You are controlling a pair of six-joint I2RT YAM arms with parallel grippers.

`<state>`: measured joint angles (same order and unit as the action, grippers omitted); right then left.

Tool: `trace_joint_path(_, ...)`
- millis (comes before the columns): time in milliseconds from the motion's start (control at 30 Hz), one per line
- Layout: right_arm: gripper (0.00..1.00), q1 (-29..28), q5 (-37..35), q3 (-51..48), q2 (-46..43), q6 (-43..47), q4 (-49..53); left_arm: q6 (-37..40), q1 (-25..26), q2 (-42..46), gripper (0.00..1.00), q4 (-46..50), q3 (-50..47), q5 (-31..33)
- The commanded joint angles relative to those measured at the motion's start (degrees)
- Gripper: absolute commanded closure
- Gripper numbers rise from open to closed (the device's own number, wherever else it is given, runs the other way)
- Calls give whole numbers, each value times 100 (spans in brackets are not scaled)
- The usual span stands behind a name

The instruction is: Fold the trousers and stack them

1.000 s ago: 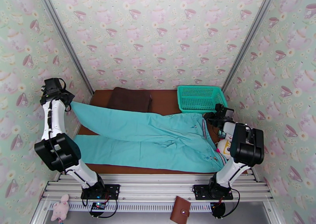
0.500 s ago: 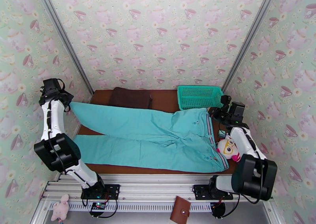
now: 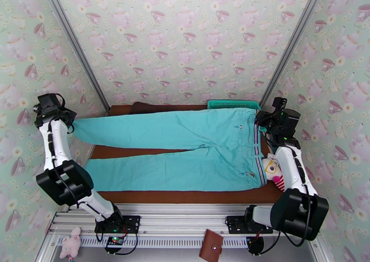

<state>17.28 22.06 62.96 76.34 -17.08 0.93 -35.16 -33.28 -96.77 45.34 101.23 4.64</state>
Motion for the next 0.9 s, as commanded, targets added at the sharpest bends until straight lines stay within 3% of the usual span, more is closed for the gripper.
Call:
trace_joint_path(0, 100, 40, 87, 112, 197, -655, -1363, -147, -82, 123, 100, -289, -86, -196)
trace_joint_path(200, 100, 39, 1191, 404, 879, -1039, -1764, -528, -91, 815, 100, -1014, -1189, -614)
trace_joint_path(300, 100, 38, 1491, 311, 849, -1021, -1770, -594, -116, 1162, 100, -910, -1459, -603)
trace_joint_path(467, 100, 45, 969, -130, 318, -540, -1346, -604, -424, 1652, 100, -778, -1947, -821)
trace_joint_path(700, 100, 40, 1114, -534, -229, -548, -1082, -627, -795, 2034, 100, -755, -2625, -1052)
trace_joint_path(867, 100, 48, 155, -1132, -929, -107, -619, -521, -1228, 2234, 100, -993, -3222, -1402)
